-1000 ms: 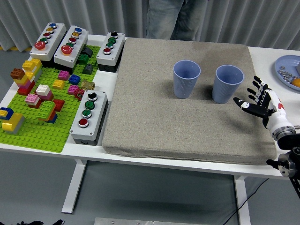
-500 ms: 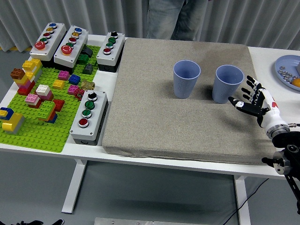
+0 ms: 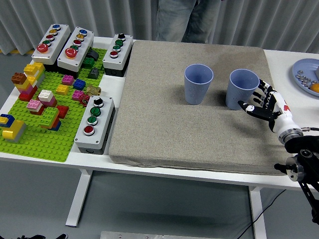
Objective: Pick cup pour cup place
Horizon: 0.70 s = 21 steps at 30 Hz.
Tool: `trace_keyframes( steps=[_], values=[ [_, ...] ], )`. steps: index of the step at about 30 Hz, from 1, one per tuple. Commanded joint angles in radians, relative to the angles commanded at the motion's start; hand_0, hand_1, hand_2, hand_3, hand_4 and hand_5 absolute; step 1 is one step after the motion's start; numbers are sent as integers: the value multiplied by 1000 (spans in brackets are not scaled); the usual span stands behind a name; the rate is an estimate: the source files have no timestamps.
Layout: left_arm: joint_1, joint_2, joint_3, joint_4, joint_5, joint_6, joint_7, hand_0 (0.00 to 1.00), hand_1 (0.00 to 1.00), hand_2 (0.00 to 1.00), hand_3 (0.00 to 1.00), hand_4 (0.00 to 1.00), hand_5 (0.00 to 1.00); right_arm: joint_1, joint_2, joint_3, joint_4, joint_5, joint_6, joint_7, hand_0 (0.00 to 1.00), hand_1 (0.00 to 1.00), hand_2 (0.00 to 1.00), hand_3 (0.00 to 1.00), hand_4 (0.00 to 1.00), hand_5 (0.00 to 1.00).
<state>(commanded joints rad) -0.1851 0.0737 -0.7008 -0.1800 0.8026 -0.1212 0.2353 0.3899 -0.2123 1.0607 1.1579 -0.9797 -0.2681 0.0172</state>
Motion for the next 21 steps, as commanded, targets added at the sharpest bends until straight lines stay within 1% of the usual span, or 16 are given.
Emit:
trace_keyframes(
  steps=[21],
  values=[
    [-12, 1, 8, 0, -11, 1, -4, 765, 752, 803, 648, 501, 993, 25, 12, -10, -12, 1, 5, -2, 913, 886, 965, 930, 836, 135]
  ],
)
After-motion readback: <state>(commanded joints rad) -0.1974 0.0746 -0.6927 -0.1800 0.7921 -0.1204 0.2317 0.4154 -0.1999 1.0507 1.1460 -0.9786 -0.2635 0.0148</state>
